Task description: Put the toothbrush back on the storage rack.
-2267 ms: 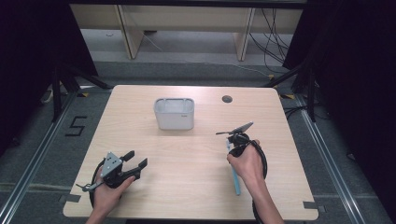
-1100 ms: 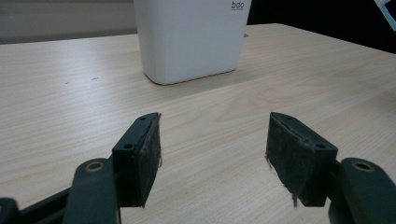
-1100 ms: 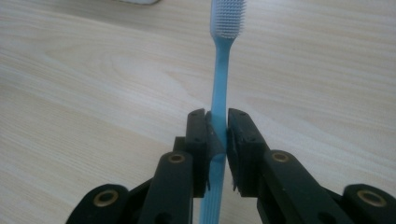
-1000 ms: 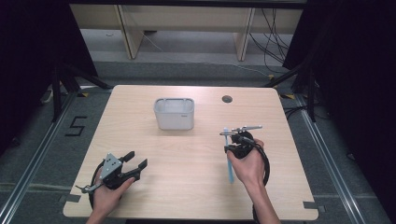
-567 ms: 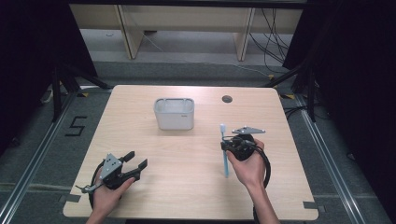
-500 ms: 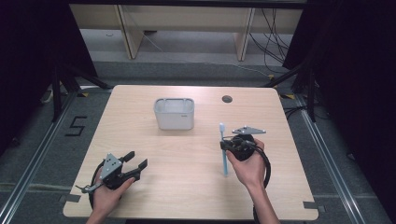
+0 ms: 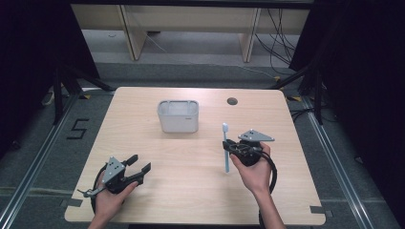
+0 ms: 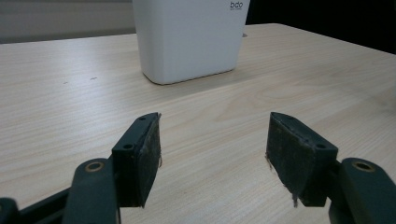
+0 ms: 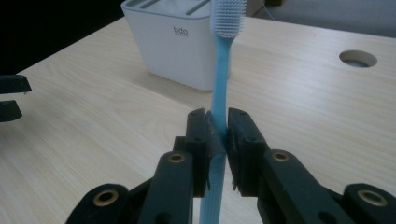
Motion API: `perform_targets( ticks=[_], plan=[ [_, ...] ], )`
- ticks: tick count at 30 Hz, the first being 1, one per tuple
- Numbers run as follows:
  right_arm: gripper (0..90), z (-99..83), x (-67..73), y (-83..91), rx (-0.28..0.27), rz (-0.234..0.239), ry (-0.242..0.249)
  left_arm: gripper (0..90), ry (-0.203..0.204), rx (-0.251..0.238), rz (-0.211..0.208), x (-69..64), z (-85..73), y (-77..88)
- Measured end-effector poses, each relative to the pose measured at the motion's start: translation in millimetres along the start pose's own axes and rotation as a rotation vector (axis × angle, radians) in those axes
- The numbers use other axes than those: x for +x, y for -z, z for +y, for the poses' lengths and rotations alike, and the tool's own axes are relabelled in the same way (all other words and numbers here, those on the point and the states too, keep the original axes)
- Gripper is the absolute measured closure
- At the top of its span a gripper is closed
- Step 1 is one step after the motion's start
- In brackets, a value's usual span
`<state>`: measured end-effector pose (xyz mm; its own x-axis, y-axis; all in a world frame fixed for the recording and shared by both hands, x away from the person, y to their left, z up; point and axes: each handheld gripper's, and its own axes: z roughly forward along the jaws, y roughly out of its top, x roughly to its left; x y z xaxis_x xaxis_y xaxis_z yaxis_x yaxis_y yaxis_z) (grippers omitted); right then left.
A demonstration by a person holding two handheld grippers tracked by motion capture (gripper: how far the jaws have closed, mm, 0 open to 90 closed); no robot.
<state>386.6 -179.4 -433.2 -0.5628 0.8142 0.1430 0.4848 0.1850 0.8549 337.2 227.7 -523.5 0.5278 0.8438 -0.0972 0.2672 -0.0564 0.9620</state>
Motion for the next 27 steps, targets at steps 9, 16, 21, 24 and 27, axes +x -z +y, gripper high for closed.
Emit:
perform_targets(
  ticks=[9, 16, 21, 24, 27],
  plan=[
    [79.6, -7.1, -4.1, 1.7, -0.109, 0.06, 0.048, 34.7, -0.002, 0.011, 0.004, 0.0, 0.4, 1.2],
    [79.6, -10.5, -3.8, 3.8, -0.169, 0.073, 0.048, 35.2, 0.007, 0.005, 0.004, 1.2, 0.3, 1.9],
    [79.6, -12.3, -0.8, 2.6, -0.197, 0.07, 0.082, 35.4, 0.003, -0.016, -0.01, 0.6, 1.3, 1.5],
    [79.6, -13.1, 0.3, 2.0, -0.233, 0.06, 0.085, 35.2, 0.005, -0.021, -0.023, -2.5, 5.6, 2.5],
    [79.6, -12.6, 2.9, 3.1, -0.22, 0.085, 0.059, 35.1, 0.007, -0.028, -0.039, -6.2, 9.5, 2.3]
  ],
)
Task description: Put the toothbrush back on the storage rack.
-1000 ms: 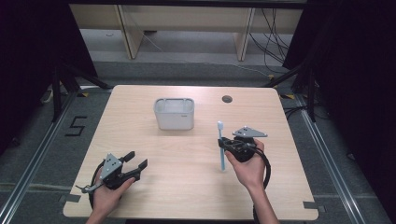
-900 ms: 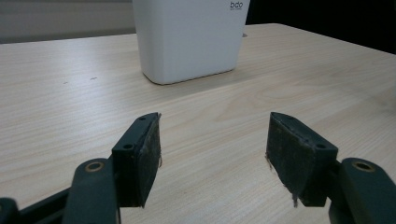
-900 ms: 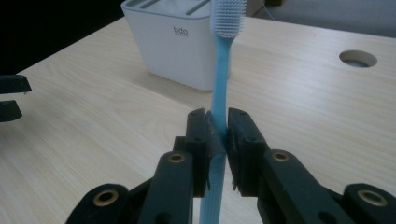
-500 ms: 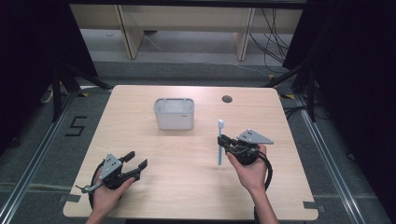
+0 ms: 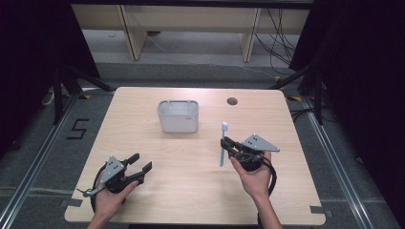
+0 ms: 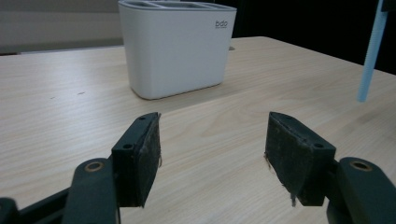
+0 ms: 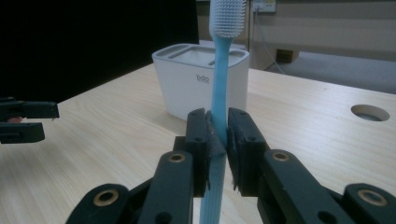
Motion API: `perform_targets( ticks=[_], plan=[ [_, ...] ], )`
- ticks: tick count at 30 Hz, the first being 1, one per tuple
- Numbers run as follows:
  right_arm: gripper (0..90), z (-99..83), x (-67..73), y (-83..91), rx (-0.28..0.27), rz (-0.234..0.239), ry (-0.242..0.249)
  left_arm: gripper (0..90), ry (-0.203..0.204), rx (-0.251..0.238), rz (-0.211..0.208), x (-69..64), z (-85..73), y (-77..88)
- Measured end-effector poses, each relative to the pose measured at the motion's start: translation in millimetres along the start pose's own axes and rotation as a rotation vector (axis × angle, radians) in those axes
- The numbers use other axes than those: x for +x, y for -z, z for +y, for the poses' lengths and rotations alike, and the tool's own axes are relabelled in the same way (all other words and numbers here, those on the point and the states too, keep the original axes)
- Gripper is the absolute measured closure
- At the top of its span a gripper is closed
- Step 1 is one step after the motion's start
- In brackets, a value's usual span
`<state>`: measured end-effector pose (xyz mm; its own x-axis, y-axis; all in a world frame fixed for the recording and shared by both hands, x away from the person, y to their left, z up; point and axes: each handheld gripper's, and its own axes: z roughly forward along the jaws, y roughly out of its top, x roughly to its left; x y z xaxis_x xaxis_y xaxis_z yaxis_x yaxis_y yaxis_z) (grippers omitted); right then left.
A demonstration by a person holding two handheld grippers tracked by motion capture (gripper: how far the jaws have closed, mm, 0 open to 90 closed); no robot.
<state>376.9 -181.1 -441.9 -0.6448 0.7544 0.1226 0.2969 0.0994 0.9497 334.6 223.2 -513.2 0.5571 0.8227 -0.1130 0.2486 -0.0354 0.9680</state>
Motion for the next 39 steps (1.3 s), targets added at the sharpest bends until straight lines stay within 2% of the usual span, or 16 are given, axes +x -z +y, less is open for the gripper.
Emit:
perform_targets(
  ticks=[2, 3, 7, 8, 11, 13, 14, 15, 17, 18, 23, 24, 25, 26, 29, 39],
  plan=[
    [79.6, 1.0, 1.4, 0.4, -0.02, -0.003, -0.001, 35.0, 0.0, -0.001, -0.013, -2.8, 2.2, -1.0],
    [79.6, 1.9, 0.6, 1.1, -0.022, -0.012, 0.024, 34.8, 0.003, -0.004, -0.021, -4.2, 3.3, -1.9],
    [79.6, 3.2, 5.5, 0.4, -0.014, 0.004, 0.009, 34.7, 0.003, 0.0, -0.045, -10.5, 7.8, -5.6],
    [79.6, 3.8, 4.3, 0.1, -0.024, -0.011, 0.045, 34.6, 0.005, -0.001, -0.053, -12.4, 9.2, -6.5],
    [79.6, 4.7, 8.6, -1.7, -0.029, 0.013, 0.011, 34.6, -0.005, 0.001, -0.078, -18.0, 13.5, -10.0],
    [79.7, 6.1, 8.7, -2.1, -0.035, 0.009, 0.04, 35.0, -0.013, 0.003, -0.096, -21.7, 15.9, -13.6],
    [79.6, 6.0, 12.8, -1.4, -0.021, 0.009, -0.002, 35.1, -0.018, 0.006, -0.104, -23.7, 17.1, -15.7],
    [79.6, 6.6, 12.6, -3.0, -0.025, 0.028, 0.006, 35.2, -0.021, 0.008, -0.111, -26.0, 18.3, -17.8],
    [79.7, 7.0, 12.8, -3.9, -0.038, 0.017, 0.042, 35.2, -0.027, 0.012, -0.132, -30.6, 21.5, -22.8],
    [79.6, 6.5, 15.0, -5.1, -0.034, 0.035, 0.012, 35.2, -0.026, 0.006, -0.141, -32.2, 22.6, -24.9],
    [79.6, 7.3, 18.3, -7.5, -0.048, 0.061, 0.02, 35.2, -0.041, -0.008, -0.192, -42.6, 31.5, -35.5],
    [79.7, 7.9, 17.8, -7.8, -0.054, 0.059, 0.045, 35.3, -0.046, 0.005, -0.193, -45.1, 34.1, -36.5],
    [79.7, 7.6, 20.2, -8.1, -0.062, 0.065, 0.016, 35.3, -0.049, 0.004, -0.199, -46.1, 35.2, -37.8],
    [79.7, 8.2, 19.5, -7.8, -0.066, 0.051, 0.043, 35.3, -0.051, 0.007, -0.207, -47.7, 36.5, -39.3],
    [79.7, 8.4, 22.3, -8.7, -0.061, 0.083, 0.018, 35.3, -0.062, 0.003, -0.229, -51.7, 38.8, -45.0],
    [79.7, 11.6, 27.6, -10.7, -0.102, 0.084, 0.033, 35.3, -0.072, 0.013, -0.265, -61.0, 48.0, -55.7]
  ],
)
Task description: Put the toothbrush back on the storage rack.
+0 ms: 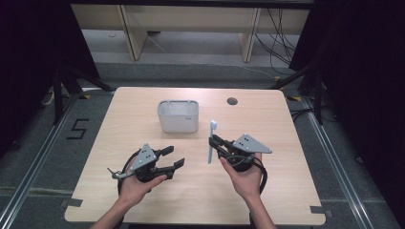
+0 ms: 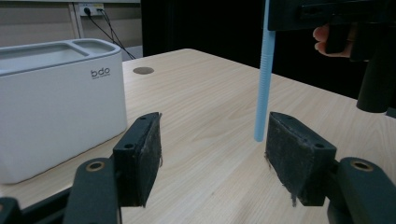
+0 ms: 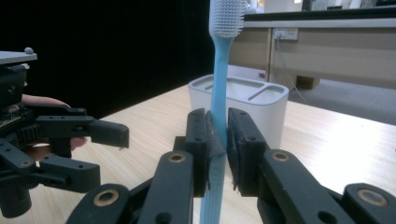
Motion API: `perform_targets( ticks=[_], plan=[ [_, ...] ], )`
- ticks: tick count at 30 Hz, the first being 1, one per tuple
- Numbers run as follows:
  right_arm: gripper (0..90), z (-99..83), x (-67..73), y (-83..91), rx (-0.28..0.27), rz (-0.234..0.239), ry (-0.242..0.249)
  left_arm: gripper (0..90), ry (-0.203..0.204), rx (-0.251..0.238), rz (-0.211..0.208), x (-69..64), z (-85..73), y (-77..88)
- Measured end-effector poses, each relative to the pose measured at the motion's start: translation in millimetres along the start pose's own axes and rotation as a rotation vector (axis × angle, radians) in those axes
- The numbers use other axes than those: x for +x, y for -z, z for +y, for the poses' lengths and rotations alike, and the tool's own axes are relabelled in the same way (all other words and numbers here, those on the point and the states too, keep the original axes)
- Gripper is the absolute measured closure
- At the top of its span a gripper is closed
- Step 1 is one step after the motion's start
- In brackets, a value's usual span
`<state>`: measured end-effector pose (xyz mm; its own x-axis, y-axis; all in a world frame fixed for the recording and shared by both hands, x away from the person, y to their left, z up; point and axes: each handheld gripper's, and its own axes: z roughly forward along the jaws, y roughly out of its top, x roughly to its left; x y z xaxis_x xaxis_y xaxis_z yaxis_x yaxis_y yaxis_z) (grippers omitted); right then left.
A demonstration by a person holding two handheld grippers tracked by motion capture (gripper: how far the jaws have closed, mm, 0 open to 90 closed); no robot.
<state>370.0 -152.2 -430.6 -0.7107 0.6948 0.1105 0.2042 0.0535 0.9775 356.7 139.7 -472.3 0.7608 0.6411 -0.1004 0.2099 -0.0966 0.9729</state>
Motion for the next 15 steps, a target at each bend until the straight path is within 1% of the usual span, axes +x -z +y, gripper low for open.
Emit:
perform_targets(
  ticks=[1, 2, 3, 4, 6, 7, 8, 9, 10, 11, 12, 13, 14, 15],
  plan=[
    [79.7, 0.8, 0.2, -0.4, 0.003, 0.005, 0.008, 35.3, -0.002, 0.0, -0.004, -0.5, 1.2, -1.1],
    [79.7, 1.1, 0.0, -1.2, -0.011, -0.008, 0.026, 35.4, 0.001, -0.001, -0.011, -1.8, 2.9, -2.6],
    [79.7, 1.2, 1.9, -2.5, -0.009, 0.005, 0.007, 35.4, -0.002, 0.001, -0.015, -2.2, 3.9, -3.2],
    [79.7, 1.6, 2.2, -3.3, -0.004, 0.017, 0.01, 35.6, 0.0, -0.003, -0.022, -3.3, 5.2, -4.6],
    [79.7, 1.6, 4.9, -5.1, -0.004, 0.011, 0.0, 36.4, -0.011, 0.0, -0.031, -5.1, 8.3, -7.1],
    [79.7, 2.1, 4.2, -6.8, -0.013, 0.016, 0.027, 36.5, -0.012, 0.001, -0.033, -5.7, 9.4, -7.9],
    [79.7, 2.1, 5.9, -7.0, -0.007, 0.02, 0.012, 36.6, -0.017, 0.001, -0.036, -6.1, 11.3, -9.6],
    [79.7, 2.5, 7.0, -8.0, -0.004, 0.017, 0.016, 36.6, -0.018, 0.0, -0.041, -6.5, 12.4, -10.7],
    [79.7, 2.4, 8.6, -9.0, -0.006, 0.024, 0.003, 36.7, -0.017, 0.0, -0.045, -7.1, 13.8, -12.1],
    [79.7, 3.0, 8.3, -9.9, -0.01, 0.028, 0.017, 36.8, -0.016, -0.002, -0.049, -7.9, 15.0, -13.7],
    [79.7, 3.4, 9.8, -10.2, 0.001, 0.025, 0.009, 37.0, -0.016, -0.002, -0.054, -8.4, 16.1, -15.2],
    [79.7, 3.8, 9.9, -11.4, -0.006, 0.037, 0.011, 37.4, -0.02, 0.0, -0.059, -9.0, 17.4, -17.0],
    [79.7, 4.2, 9.4, -11.9, -0.015, 0.025, 0.029, 38.1, -0.02, 0.002, -0.062, -9.5, 18.2, -18.3],
    [79.7, 4.5, 10.9, -12.1, -0.01, 0.023, 0.014, 38.7, -0.022, 0.002, -0.065, -9.7, 19.0, -19.8]
  ],
)
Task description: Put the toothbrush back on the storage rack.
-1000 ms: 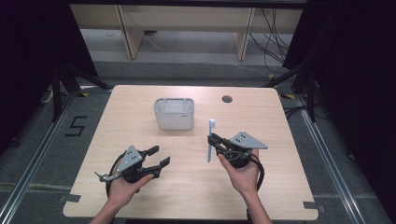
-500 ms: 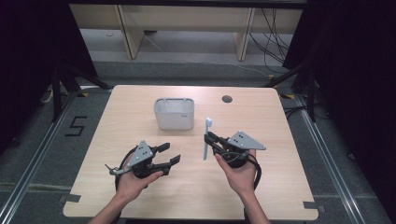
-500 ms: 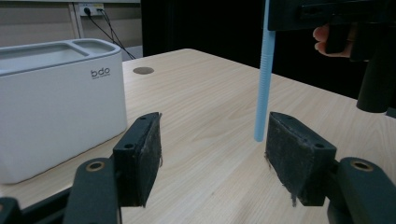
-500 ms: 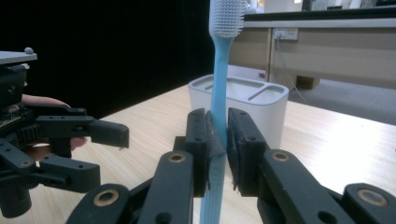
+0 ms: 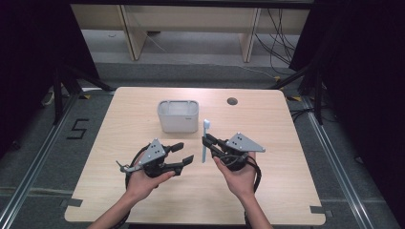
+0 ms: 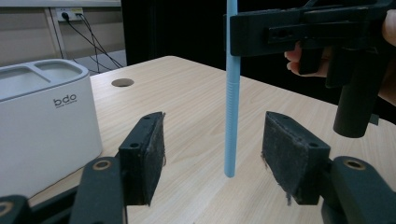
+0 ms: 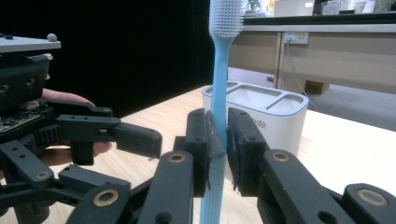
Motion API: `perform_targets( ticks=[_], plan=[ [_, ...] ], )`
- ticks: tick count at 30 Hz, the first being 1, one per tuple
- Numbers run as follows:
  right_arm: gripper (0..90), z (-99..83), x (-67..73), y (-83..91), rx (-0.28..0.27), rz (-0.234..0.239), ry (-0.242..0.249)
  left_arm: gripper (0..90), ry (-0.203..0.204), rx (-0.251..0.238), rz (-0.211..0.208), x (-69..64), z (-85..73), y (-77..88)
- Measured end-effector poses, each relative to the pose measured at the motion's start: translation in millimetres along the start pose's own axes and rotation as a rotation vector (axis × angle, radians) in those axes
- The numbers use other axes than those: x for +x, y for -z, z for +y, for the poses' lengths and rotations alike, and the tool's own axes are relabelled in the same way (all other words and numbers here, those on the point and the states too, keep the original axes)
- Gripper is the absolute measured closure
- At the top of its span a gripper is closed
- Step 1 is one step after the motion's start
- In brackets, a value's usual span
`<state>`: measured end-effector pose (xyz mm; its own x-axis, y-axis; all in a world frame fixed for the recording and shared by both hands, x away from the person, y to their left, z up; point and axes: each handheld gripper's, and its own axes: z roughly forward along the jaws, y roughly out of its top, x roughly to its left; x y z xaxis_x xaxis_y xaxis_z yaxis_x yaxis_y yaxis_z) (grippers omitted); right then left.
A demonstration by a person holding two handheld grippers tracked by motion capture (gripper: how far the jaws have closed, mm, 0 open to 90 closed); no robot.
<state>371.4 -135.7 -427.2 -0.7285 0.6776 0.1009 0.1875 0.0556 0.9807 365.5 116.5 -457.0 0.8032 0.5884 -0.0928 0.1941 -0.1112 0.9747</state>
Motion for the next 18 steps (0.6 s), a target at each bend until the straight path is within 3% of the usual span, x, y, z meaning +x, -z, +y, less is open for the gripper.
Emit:
perform_targets(
  ticks=[1, 4, 5, 7, 8, 11, 16, 18],
  plan=[
    [79.7, 0.7, -0.1, 0.8, 0.018, 0.005, 0.002, 39.4, 0.004, 0.001, -0.003, -0.3, 0.7, -1.4],
    [79.7, 1.1, 0.1, -1.2, -0.003, 0.01, 0.019, 41.2, 0.009, 0.002, -0.01, -0.5, 2.6, -5.6],
    [79.7, 1.2, 1.7, -1.8, 0.007, 0.015, 0.003, 41.8, 0.011, -0.002, -0.012, -0.6, 2.9, -7.0],
    [79.7, 1.5, 2.0, -2.6, -0.01, -0.005, 0.019, 44.1, 0.007, 0.005, -0.018, -0.9, 4.8, -9.5],
    [79.7, 2.1, 1.4, -2.8, 0.0, 0.016, 0.028, 46.1, 0.006, 0.005, -0.02, -1.0, 5.3, -10.3],
    [79.7, 2.0, 4.1, -4.1, 0.007, 0.026, 0.0, 49.1, 0.004, 0.009, -0.024, -1.3, 6.5, -14.0],
    [79.7, 3.2, 6.4, -6.2, 0.009, 0.026, 0.006, 51.8, 0.002, 0.014, -0.033, -2.9, 7.8, -20.1],
    [79.7, 3.4, 5.6, -7.0, 0.003, 0.021, 0.032, 52.5, 0.003, 0.012, -0.033, -3.6, 8.5, -22.0]
  ],
)
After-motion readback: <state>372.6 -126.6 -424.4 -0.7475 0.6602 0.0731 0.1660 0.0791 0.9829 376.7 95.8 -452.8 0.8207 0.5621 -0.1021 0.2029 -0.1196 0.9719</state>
